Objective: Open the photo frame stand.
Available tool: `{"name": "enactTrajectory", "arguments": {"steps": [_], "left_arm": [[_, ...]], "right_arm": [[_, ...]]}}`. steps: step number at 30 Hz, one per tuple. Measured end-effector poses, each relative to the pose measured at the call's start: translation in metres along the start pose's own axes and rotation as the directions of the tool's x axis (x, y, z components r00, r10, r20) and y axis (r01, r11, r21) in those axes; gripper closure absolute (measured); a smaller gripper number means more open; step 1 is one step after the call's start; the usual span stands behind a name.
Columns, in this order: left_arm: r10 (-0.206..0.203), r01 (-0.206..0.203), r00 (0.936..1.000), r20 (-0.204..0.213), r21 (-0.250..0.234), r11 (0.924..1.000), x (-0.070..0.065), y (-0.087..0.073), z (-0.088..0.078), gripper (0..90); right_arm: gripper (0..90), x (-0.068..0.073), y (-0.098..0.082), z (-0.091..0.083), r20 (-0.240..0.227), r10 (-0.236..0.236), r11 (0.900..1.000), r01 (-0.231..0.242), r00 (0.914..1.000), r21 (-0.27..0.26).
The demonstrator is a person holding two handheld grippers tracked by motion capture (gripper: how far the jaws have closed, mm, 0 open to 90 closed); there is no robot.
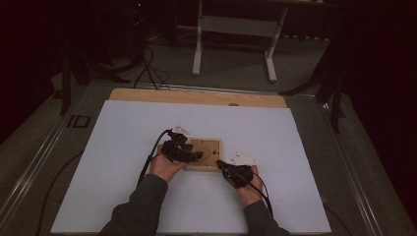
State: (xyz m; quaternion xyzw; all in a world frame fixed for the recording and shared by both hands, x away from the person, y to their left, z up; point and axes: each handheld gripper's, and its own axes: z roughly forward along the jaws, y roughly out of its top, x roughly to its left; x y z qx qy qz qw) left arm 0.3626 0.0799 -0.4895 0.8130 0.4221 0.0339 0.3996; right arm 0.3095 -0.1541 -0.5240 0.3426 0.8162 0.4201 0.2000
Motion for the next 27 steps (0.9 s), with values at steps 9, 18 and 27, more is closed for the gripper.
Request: {"name": "enactTrajectory", "arguments": {"steps": [9, 18, 27], "left_arm": [[-0.012, 0.010, 0.9995, 0.031, 0.055, 0.9984, 0.000, 0.001, 0.012, 41.8], [0.015, -0.016, 0.9998, 0.015, 0.101, 0.9948, -0.004, 0.003, 0.016, 50.3], [0.077, -0.072, 0.9962, -0.041, 0.104, 0.9919, -0.011, 0.002, 0.016, 51.4]], "right_arm": [[89.5, 0.000, 0.000, 0.000, -0.001, -0.001, 1.000, 0.001, 1.0000, 0.000], [89.4, 0.000, 0.000, 0.000, -0.001, 0.000, 1.000, 0.000, 1.0000, 0.000], [79.0, -0.001, 0.001, -0.001, 0.006, -0.003, 1.000, 0.003, 1.0000, 0.002]]}}
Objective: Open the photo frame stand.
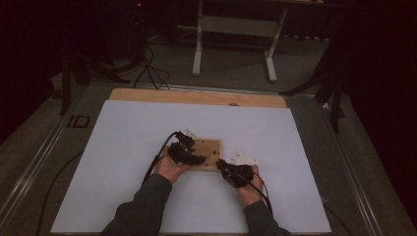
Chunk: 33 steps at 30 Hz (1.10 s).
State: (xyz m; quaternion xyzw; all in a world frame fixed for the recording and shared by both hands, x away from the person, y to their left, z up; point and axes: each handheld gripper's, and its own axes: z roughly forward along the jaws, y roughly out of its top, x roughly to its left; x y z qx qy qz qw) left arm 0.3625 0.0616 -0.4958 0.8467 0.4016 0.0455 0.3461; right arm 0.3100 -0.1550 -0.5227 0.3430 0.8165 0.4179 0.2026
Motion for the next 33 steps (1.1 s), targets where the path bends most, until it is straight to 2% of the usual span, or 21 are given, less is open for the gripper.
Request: {"name": "enactTrajectory", "arguments": {"steps": [5, 7, 8, 14, 16, 22, 27, 30, 31, 32, 33], "left_arm": [[0.050, -0.050, 0.9980, -0.040, -0.013, 0.9987, -0.008, -0.002, -0.003, 51.4], [0.057, -0.058, 0.9972, -0.048, -0.017, 0.9982, -0.009, -0.002, -0.003, 51.4], [0.062, -0.064, 0.9964, -0.057, -0.027, 0.9976, -0.011, -0.004, -0.004, 51.4], [0.076, -0.081, 0.9938, -0.081, -0.057, 0.9951, -0.014, -0.010, -0.005, 51.5], [0.087, -0.094, 0.9916, -0.096, -0.066, 0.9934, -0.016, -0.012, -0.006, 51.5], [0.121, -0.135, 0.9822, -0.144, -0.097, 0.9860, -0.025, -0.020, -0.009, 51.5], [0.151, -0.171, 0.9722, -0.179, -0.101, 0.9801, -0.029, -0.026, -0.011, 51.4], [0.162, -0.186, 0.9667, -0.198, -0.107, 0.9767, -0.032, -0.029, -0.012, 51.4], [0.162, -0.186, 0.9667, -0.198, -0.107, 0.9767, -0.032, -0.029, -0.012, 51.4], [0.176, -0.202, 0.9615, -0.211, -0.113, 0.9728, -0.034, -0.032, -0.012, 51.4], [0.182, -0.210, 0.9589, -0.218, -0.115, 0.9708, -0.035, -0.033, -0.012, 51.4]], "right_arm": [[65.6, -0.004, 0.002, -0.003, -0.010, 0.012, 1.000, -0.012, 0.9999, -0.002], [63.6, -0.004, 0.003, -0.004, -0.012, 0.015, 1.000, -0.015, 0.9998, -0.008], [59.0, -0.005, 0.006, -0.008, -0.016, 0.019, 1.000, -0.019, 0.9997, -0.019], [55.4, -0.010, 0.007, -0.012, -0.008, 0.039, 0.999, -0.039, 0.9992, -0.031], [53.2, -0.017, 0.009, -0.017, -0.012, 0.074, 0.996, -0.075, 0.9972, -0.039], [52.1, -0.025, 0.013, -0.024, -0.013, 0.111, 0.992, -0.112, 0.9937, -0.056], [51.1, -0.028, 0.021, -0.028, -0.036, 0.091, 0.994, -0.093, 0.9952, -0.049], [50.8, -0.033, 0.029, -0.029, -0.041, 0.101, 0.993, -0.103, 0.9940, -0.055], [50.8, -0.033, 0.029, -0.029, -0.041, 0.101, 0.993, -0.103, 0.9940, -0.055], [50.7, -0.035, 0.032, -0.028, -0.047, 0.109, 0.992, -0.112, 0.9929, -0.057], [50.2, -0.038, 0.043, -0.024, -0.057, 0.106, 0.993, -0.109, 0.9927, -0.038]]}}
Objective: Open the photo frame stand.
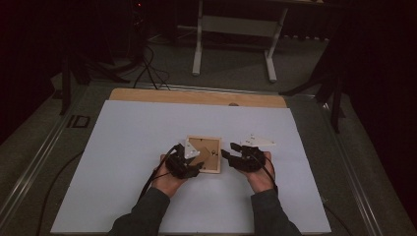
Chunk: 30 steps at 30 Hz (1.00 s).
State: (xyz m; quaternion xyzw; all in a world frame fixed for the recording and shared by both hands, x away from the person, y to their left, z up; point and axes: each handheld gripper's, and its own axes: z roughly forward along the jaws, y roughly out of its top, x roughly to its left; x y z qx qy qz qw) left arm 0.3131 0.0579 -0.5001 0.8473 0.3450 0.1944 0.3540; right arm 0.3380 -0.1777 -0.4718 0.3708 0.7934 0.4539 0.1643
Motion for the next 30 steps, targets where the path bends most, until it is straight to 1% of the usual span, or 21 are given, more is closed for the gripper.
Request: {"name": "enactTrajectory", "arguments": {"steps": [2, 4, 5, 8, 9, 11, 12, 15, 16, 18, 20, 23, 24, 25, 26, 27, 28, 29, 30], "left_arm": [[0.002, -0.002, 1.0000, -0.010, -0.011, 0.9999, -0.002, -0.002, -0.001, 51.4], [0.018, -0.018, 0.9996, -0.022, -0.017, 0.9997, -0.004, -0.004, -0.002, 51.4], [0.033, -0.033, 0.9990, -0.030, -0.020, 0.9992, -0.005, -0.006, -0.003, 51.4], [0.058, -0.059, 0.9973, -0.045, -0.027, 0.9979, -0.008, -0.009, -0.005, 51.4], [0.067, -0.068, 0.9966, -0.049, -0.031, 0.9972, -0.008, -0.010, -0.006, 51.4], [0.076, -0.078, 0.9955, -0.056, -0.031, 0.9964, -0.009, -0.012, -0.008, 51.4], [0.074, -0.076, 0.9957, -0.056, -0.041, 0.9962, -0.010, -0.013, -0.007, 51.4], [0.091, -0.094, 0.9940, -0.062, -0.048, 0.9945, -0.010, -0.016, -0.009, 51.3], [0.089, -0.092, 0.9941, -0.063, -0.052, 0.9943, -0.010, -0.016, -0.009, 51.4], [0.092, -0.096, 0.9939, -0.061, -0.061, 0.9935, -0.010, -0.017, -0.009, 51.3], [0.091, -0.095, 0.9942, -0.058, -0.070, 0.9930, -0.010, -0.018, -0.009, 51.2], [0.106, -0.111, 0.9926, -0.058, -0.087, 0.9900, -0.010, -0.021, -0.010, 51.1], [0.110, -0.115, 0.9921, -0.060, -0.093, 0.9890, -0.010, -0.022, -0.010, 51.0], [0.115, -0.121, 0.9914, -0.061, -0.097, 0.9879, -0.011, -0.023, -0.011, 51.0], [0.122, -0.128, 0.9904, -0.064, -0.101, 0.9866, -0.011, -0.024, -0.011, 51.0], [0.129, -0.135, 0.9896, -0.064, -0.099, 0.9859, -0.011, -0.025, -0.011, 50.8], [0.131, -0.136, 0.9895, -0.060, -0.097, 0.9859, -0.011, -0.025, -0.011, 50.8], [0.128, -0.132, 0.9906, -0.050, -0.096, 0.9867, -0.010, -0.025, -0.011, 50.7], [0.122, -0.124, 0.9922, -0.026, -0.090, 0.9883, -0.008, -0.025, -0.011, 50.5]], "right_arm": [[50.1, 0.000, 0.003, 0.001, 0.002, -0.008, 1.000, 0.008, 1.0000, 0.007], [50.2, -0.001, 0.009, 0.007, 0.005, -0.017, 1.000, 0.017, 0.9998, 0.026], [50.2, -0.001, 0.011, 0.009, 0.005, -0.014, 1.000, 0.014, 0.9999, 0.028], [50.0, -0.001, 0.014, 0.018, -0.004, -0.008, 0.999, 0.008, 1.0000, 0.045], [48.2, 0.000, 0.014, 0.026, -0.011, -0.008, 0.998, 0.009, 0.9999, 0.064], [46.9, 0.000, 0.014, 0.028, -0.015, -0.008, 0.997, 0.009, 0.9999, 0.071], [44.9, -0.001, 0.013, 0.033, -0.020, 0.001, 0.997, 0.000, 0.9998, 0.082], [39.4, -0.006, 0.011, 0.042, -0.040, 0.040, 0.993, -0.036, 0.9984, 0.109], [38.0, -0.008, 0.010, 0.045, -0.055, 0.063, 0.991, -0.056, 0.9965, 0.120], [37.0, -0.010, 0.008, 0.049, -0.072, 0.091, 0.988, -0.080, 0.9933, 0.133], [35.0, -0.012, 0.007, 0.053, -0.107, 0.120, 0.985, -0.105, 0.9869, 0.139], [34.3, -0.013, 0.004, 0.056, -0.135, 0.152, 0.979, -0.130, 0.9791, 0.158], [34.1, -0.014, 0.004, 0.058, -0.144, 0.156, 0.977, -0.132, 0.9771, 0.166], [34.0, -0.014, 0.003, 0.060, -0.163, 0.161, 0.976, -0.133, 0.9734, 0.172], [34.0, -0.014, 0.003, 0.060, -0.163, 0.161, 0.976, -0.133, 0.9734, 0.172], [33.6, -0.012, 0.003, 0.060, -0.177, 0.162, 0.976, -0.132, 0.9707, 0.171], [33.6, -0.012, 0.003, 0.060, -0.177, 0.162, 0.976, -0.132, 0.9707, 0.171], [34.2, -0.012, 0.003, 0.060, -0.177, 0.157, 0.978, -0.127, 0.9716, 0.168], [35.3, -0.012, 0.003, 0.059, -0.174, 0.151, 0.979, -0.122, 0.9731, 0.165]]}}
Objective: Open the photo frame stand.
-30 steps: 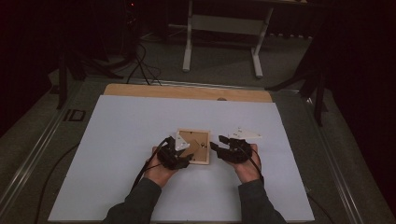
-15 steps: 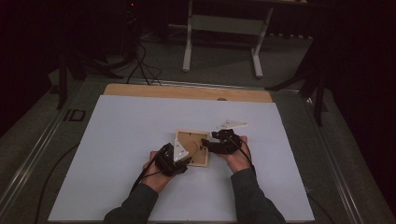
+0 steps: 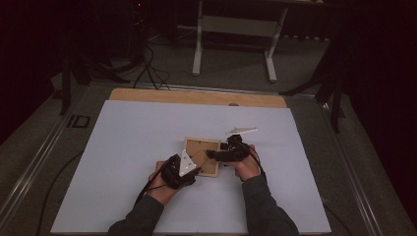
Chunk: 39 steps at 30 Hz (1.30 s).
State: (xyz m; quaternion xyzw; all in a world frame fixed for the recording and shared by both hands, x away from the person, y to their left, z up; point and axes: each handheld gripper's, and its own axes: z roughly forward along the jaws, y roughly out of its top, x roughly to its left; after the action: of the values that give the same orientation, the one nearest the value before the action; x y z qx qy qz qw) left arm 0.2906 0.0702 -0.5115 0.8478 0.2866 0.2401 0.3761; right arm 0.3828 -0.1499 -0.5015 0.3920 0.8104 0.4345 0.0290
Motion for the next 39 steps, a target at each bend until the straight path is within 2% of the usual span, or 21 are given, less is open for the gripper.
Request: {"name": "enactTrajectory", "arguments": {"steps": [2, 4, 5, 6, 7, 8, 12, 13, 15, 16, 19, 23, 27, 29, 31, 32, 36, 39], "left_arm": [[-0.037, 0.037, 0.9985, 0.041, 0.004, 0.9993, 0.004, 0.000, 0.000, 50.6], [-0.083, 0.082, 0.9919, 0.096, 0.013, 0.9965, 0.009, 0.000, -0.001, 50.9], [-0.110, 0.108, 0.9859, 0.126, 0.019, 0.9940, 0.012, 0.000, -0.001, 50.9], [-0.138, 0.135, 0.9773, 0.161, 0.029, 0.9904, 0.015, -0.001, -0.001, 50.6], [-0.152, 0.148, 0.9721, 0.178, 0.034, 0.9883, 0.016, -0.001, -0.001, 50.5], [-0.172, 0.167, 0.9643, 0.201, 0.045, 0.9850, 0.019, -0.001, -0.001, 50.6], [-0.238, 0.225, 0.9390, 0.248, 0.080, 0.9710, 0.025, -0.002, 0.000, 56.7], [-0.254, 0.240, 0.9301, 0.265, 0.084, 0.9670, 0.027, -0.002, -0.001, 58.0], [-0.275, 0.262, 0.9172, 0.288, 0.082, 0.9615, 0.029, -0.002, -0.001, 59.8], [-0.282, 0.270, 0.9132, 0.294, 0.081, 0.9594, 0.030, -0.002, -0.001, 60.6], [-0.281, 0.268, 0.9115, 0.301, 0.084, 0.9598, 0.030, -0.001, -0.001, 62.5], [-0.267, 0.252, 0.9146, 0.304, 0.088, 0.9638, 0.030, -0.001, -0.002, 64.9], [-0.249, 0.231, 0.9247, 0.288, 0.098, 0.9681, 0.030, -0.001, -0.003, 67.1], [-0.253, 0.235, 0.9263, 0.279, 0.098, 0.9671, 0.032, -0.002, -0.003, 68.1], [-0.271, 0.255, 0.9206, 0.282, 0.090, 0.9626, 0.035, -0.002, -0.003, 68.8], [-0.271, 0.256, 0.9211, 0.280, 0.089, 0.9626, 0.036, -0.001, -0.003, 69.7], [-0.266, 0.253, 0.9305, 0.252, 0.083, 0.9638, 0.038, -0.001, -0.003, 70.5], [-0.278, 0.267, 0.9304, 0.239, 0.077, 0.9605, 0.041, -0.002, -0.002, 72.3]], "right_arm": [[37.0, 0.000, 0.000, -0.002, -0.002, -0.006, 1.000, 0.006, 1.0000, -0.004], [37.5, 0.001, 0.000, -0.003, -0.005, -0.014, 1.000, 0.014, 0.9999, -0.014], [37.8, 0.002, 0.000, -0.004, -0.003, -0.018, 1.000, 0.018, 0.9998, -0.017], [38.2, 0.003, 0.000, -0.004, -0.004, -0.027, 0.999, 0.027, 0.9996, -0.022], [38.3, 0.005, 0.000, -0.004, 0.000, -0.030, 0.999, 0.030, 0.9995, -0.025], [38.6, 0.005, 0.000, -0.004, 0.000, -0.036, 0.999, 0.036, 0.9994, -0.029], [41.1, 0.008, 0.000, -0.006, 0.004, -0.050, 0.998, 0.050, 0.9987, -0.038], [41.4, 0.008, 0.000, -0.007, 0.002, -0.051, 0.998, 0.052, 0.9987, -0.040], [42.4, 0.009, 0.000, -0.008, 0.000, -0.058, 0.997, 0.058, 0.9983, -0.043], [42.8, 0.010, 0.000, -0.008, -0.002, -0.061, 0.997, 0.061, 0.9981, -0.046], [44.8, 0.012, 0.000, -0.010, -0.009, -0.072, 0.996, 0.071, 0.9974, -0.058], [46.6, 0.017, 0.001, -0.012, 0.004, -0.093, 0.993, 0.093, 0.9957, -0.071], [49.7, 0.021, 0.002, -0.014, 0.004, -0.111, 0.989, 0.111, 0.9938, -0.094], [51.0, 0.024, 0.003, -0.015, 0.001, -0.126, 0.986, 0.126, 0.9920, -0.112], [51.0, 0.025, 0.003, -0.015, 0.004, -0.130, 0.985, 0.130, 0.9915, -0.115], [51.1, 0.025, 0.003, -0.015, 0.006, -0.137, 0.983, 0.137, 0.9905, -0.119], [52.6, 0.027, 0.003, -0.016, 0.010, -0.146, 0.980, 0.146, 0.9892, -0.132], [53.9, 0.031, 0.003, -0.017, 0.023, -0.169, 0.975, 0.170, 0.9854, -0.142]]}}
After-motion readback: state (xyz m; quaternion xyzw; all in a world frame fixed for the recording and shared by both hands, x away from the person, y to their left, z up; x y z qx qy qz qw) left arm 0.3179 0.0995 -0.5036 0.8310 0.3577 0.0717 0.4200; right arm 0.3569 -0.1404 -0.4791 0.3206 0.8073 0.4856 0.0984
